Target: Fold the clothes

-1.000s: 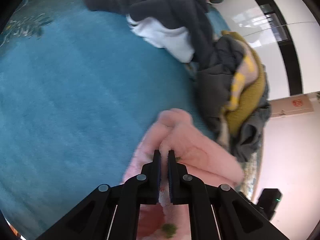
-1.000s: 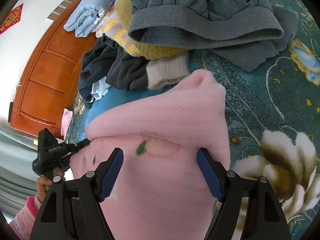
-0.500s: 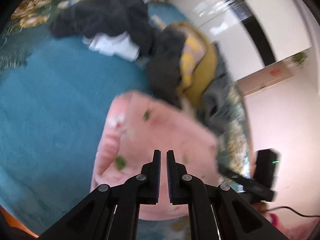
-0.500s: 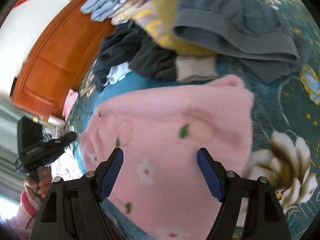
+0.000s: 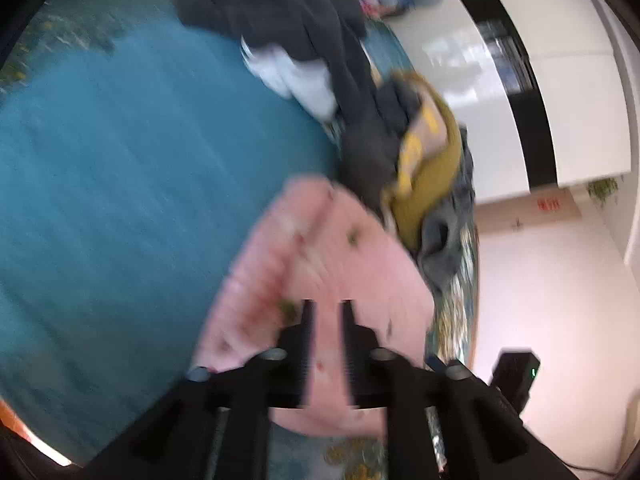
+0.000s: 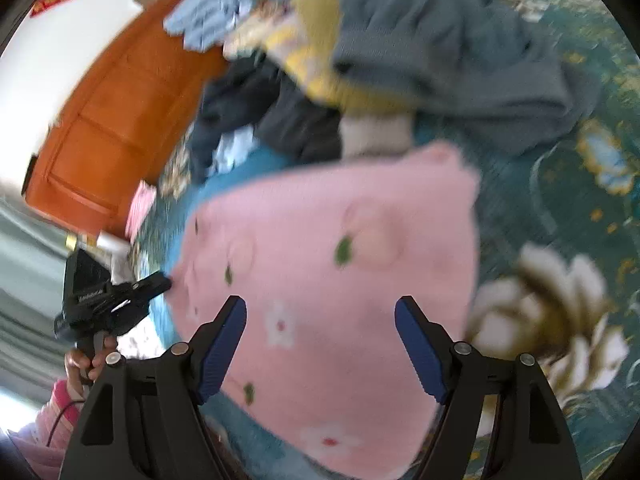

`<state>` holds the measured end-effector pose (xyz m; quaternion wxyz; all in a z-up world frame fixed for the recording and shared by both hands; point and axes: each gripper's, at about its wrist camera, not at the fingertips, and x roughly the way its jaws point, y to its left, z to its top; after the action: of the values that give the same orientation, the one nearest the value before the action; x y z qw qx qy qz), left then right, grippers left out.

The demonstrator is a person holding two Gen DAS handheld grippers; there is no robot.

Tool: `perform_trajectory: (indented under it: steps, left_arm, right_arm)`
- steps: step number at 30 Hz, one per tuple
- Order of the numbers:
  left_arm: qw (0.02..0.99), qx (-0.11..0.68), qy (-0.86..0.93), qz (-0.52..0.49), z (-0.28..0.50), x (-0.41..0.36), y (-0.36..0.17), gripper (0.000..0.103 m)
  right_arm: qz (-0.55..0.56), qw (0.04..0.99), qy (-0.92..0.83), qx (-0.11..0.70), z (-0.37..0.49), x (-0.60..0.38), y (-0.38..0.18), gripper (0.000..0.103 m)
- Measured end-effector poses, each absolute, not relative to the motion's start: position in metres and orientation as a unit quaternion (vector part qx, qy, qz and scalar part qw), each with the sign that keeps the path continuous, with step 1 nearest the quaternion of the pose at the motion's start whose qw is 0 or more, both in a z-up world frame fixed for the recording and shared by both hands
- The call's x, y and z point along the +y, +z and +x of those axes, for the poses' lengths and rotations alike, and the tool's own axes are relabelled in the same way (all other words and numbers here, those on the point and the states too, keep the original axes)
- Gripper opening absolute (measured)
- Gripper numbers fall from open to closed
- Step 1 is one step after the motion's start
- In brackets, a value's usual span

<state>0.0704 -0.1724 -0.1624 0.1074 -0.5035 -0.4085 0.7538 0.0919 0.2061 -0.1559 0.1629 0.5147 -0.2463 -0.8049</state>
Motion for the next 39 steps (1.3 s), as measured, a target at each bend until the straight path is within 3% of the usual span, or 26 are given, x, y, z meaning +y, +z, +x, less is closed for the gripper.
perform_trajectory:
  steps: [2, 6, 12, 17, 19, 21, 24, 27, 39]
  left_arm:
    - [0.093, -0.419, 0.743, -0.513, 0.07, -0.177, -0.173, 0.078]
    - [0.082, -0.438, 0.713, -0.542, 0.067, -0.177, -0.2, 0.078]
    - [0.083, -0.451, 0.673, -0.58, 0.065, -0.163, -0.233, 0.086]
    - [0.086, -0.465, 0.67, -0.572, 0.071, -0.164, -0.235, 0.086]
    - [0.087, -0.456, 0.676, -0.572, 0.073, -0.162, -0.228, 0.078]
    - [0.087, -0.447, 0.682, -0.572, 0.075, -0.159, -0.222, 0.064]
    - [0.089, -0.433, 0.69, -0.572, 0.077, -0.154, -0.212, 0.052]
    - [0.09, -0.42, 0.699, -0.572, 0.08, -0.15, -0.203, 0.047]
    - [0.119, -0.386, 0.732, -0.549, 0.082, -0.128, -0.154, 0.042]
  right_arm:
    - [0.516, 0.148, -0.794, -0.285, 0.093, 0.222, -0.166, 0.078]
    - [0.538, 0.123, -0.743, -0.379, 0.098, 0.247, -0.207, 0.079]
    - [0.548, 0.142, -0.718, -0.404, 0.102, 0.236, -0.231, 0.081]
    - [0.538, 0.139, -0.704, -0.441, 0.101, 0.241, -0.242, 0.081]
    - [0.537, 0.139, -0.702, -0.446, 0.1, 0.24, -0.243, 0.081]
    - [0.537, 0.139, -0.699, -0.451, 0.098, 0.238, -0.243, 0.08]
    - [0.537, 0.139, -0.696, -0.456, 0.096, 0.234, -0.24, 0.061]
    - [0.535, 0.138, -0.701, -0.451, 0.093, 0.229, -0.233, 0.044]
    - [0.491, 0.154, -0.728, -0.453, 0.101, 0.23, -0.19, 0.031]
